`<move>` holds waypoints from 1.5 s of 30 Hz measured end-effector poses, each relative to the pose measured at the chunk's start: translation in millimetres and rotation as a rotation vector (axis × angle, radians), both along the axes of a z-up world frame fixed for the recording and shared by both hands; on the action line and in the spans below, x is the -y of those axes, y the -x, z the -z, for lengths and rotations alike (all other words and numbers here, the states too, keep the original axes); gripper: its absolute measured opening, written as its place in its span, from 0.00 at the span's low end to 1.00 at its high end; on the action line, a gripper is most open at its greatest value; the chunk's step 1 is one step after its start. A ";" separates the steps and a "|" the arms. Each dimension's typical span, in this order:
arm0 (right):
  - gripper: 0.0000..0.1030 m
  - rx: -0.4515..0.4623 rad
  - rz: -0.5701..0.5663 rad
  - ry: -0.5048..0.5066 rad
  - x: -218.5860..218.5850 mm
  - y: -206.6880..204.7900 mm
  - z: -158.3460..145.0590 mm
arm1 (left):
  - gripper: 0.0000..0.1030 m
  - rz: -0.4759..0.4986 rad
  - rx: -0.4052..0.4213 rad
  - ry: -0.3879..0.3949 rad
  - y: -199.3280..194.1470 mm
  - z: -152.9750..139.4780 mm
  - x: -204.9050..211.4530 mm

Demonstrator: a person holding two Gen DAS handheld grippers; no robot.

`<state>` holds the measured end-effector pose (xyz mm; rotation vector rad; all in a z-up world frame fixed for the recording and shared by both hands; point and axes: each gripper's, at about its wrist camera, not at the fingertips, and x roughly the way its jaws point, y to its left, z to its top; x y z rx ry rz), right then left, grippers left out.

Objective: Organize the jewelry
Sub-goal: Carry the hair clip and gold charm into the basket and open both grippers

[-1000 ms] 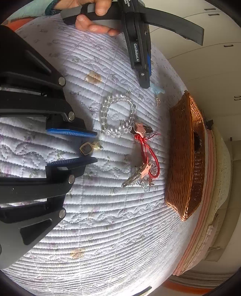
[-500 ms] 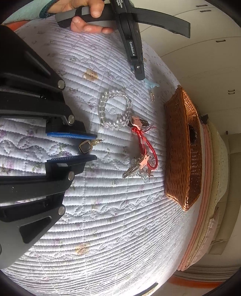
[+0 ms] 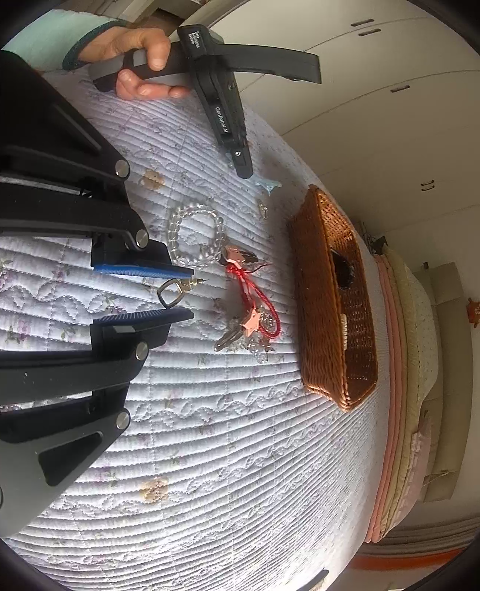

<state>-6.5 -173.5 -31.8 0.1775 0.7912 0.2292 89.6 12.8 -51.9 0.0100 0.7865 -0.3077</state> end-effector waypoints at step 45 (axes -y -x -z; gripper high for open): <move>0.44 -0.127 0.054 0.044 10.4 -235.1 -24.6 | 0.30 0.018 0.046 0.025 -109.3 -51.7 66.1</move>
